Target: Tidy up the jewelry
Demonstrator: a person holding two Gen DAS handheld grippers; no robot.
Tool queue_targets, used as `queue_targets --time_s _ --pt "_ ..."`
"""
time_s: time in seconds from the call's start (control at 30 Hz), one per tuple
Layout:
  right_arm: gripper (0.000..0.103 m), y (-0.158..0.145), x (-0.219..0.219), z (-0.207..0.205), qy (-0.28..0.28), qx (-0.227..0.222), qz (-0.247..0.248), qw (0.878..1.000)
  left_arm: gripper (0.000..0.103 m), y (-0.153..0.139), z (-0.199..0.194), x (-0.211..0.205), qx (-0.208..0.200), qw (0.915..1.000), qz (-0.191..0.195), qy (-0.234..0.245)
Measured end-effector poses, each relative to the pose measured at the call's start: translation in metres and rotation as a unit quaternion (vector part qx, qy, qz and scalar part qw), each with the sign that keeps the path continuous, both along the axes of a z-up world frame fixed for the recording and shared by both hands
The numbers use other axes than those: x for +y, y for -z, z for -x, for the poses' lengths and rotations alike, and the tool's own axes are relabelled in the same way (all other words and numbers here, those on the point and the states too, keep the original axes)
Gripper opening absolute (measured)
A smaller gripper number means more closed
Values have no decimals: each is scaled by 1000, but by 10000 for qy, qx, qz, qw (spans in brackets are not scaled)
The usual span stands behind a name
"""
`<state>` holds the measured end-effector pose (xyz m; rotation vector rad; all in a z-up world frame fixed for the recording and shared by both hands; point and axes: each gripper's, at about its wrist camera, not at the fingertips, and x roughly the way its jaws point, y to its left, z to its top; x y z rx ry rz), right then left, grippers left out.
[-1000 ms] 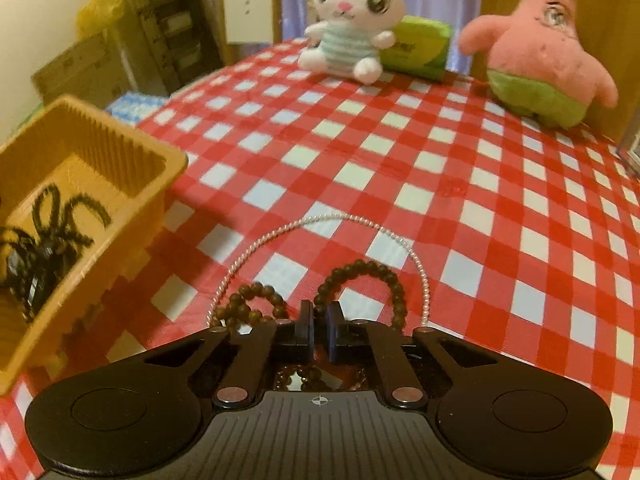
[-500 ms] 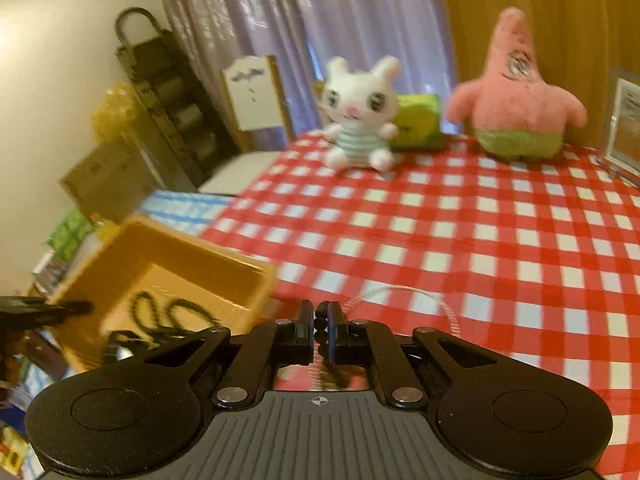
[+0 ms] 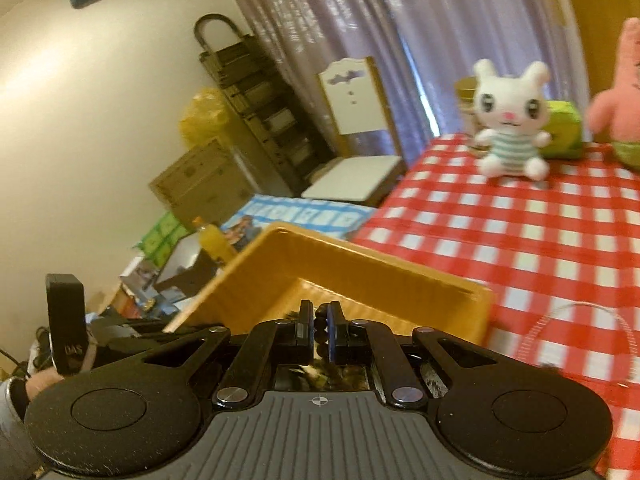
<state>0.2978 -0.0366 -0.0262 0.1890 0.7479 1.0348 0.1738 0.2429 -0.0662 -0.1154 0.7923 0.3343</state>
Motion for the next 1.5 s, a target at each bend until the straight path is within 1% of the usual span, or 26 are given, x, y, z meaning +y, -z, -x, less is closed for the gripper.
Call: queue_targets --time_s 0.13,0.27,0.33,0.43,0.53,0.6,0.77,0.87,0.97,1.17,1.33,1.5 --pt "7 -2 18 1 43 -43 -138 9999 8 0 0 1 -25 10000 25 29" --pt "7 -6 21 -1 105 -74 -236 9996 8 0 0 2 -14 10000 51 52" --pt "7 -7 20 -1 123 -74 -190 9997 8 1 0 2 -11 10000 51 71" --pt "8 -4 12 -2 207 -29 16 9998 8 1 -1 2 -5 10000 50 74" --pt "9 4 -3 3 292 67 229 9993 8 1 -1 2 -10 10000 50 76" --pt "12 11 -14 6 380 123 419 9983 8 1 -2 1 -7 10000 47 77" --pt "30 30 -53 14 806 406 691 9935 8 1 -2 2 -3 10000 50 70" --pt "34 37 -78 19 1078 550 844 9891 8 1 -2 1 7 10000 36 75" --pt "36 45 -102 22 1355 692 1017 9831 9 2 -5 1 24 10000 13 79" --pt "37 57 -141 24 1825 750 1391 9704 9 3 -6 1 42 9999 -23 95" --pt "37 64 -162 21 2091 593 1656 9619 9 3 -5 1 39 9999 -31 89" --pt "37 70 -171 12 2084 350 1851 9597 9 3 -4 1 53 10000 -27 71"
